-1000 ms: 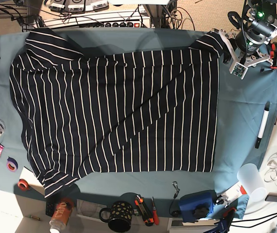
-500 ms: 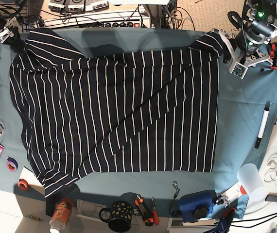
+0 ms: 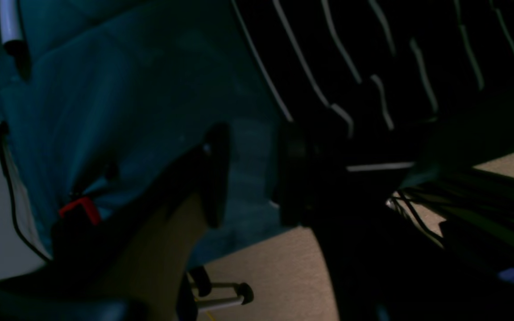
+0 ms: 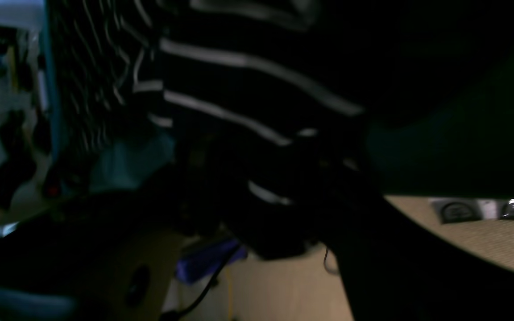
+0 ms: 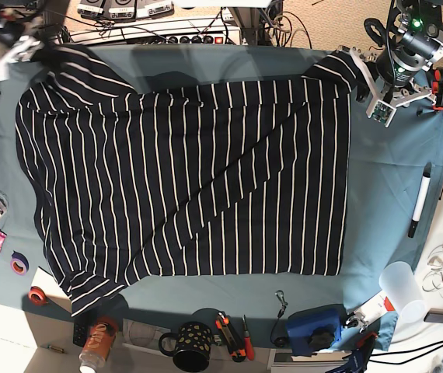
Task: Layout the t-shirt on the table in an organized manner, then fold the t-shirt properly
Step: 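Grasp the shirt shoulder edges with both grippers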
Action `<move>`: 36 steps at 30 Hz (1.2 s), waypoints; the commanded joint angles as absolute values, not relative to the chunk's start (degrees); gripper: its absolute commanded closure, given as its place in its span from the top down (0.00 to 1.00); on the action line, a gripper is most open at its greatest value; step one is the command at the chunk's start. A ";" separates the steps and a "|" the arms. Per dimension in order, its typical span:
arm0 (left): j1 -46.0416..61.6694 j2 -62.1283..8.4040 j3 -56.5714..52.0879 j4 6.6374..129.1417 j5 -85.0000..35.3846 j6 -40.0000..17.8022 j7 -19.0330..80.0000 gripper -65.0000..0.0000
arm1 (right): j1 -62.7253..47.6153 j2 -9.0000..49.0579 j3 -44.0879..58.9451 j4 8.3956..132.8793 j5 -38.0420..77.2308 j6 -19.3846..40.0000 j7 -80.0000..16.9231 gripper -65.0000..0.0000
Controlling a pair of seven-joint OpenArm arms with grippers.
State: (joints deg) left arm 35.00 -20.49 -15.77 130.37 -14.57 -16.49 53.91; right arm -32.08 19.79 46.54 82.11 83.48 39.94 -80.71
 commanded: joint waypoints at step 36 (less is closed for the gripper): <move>30.44 -25.69 -15.92 127.31 -21.30 -37.58 54.00 0.49 | -32.38 14.28 52.95 93.93 84.40 40.00 -80.00 0.00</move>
State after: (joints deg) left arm 30.41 -25.10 -15.73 126.61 -21.04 -37.74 54.57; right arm -31.97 13.30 52.45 93.01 82.83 39.90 -80.79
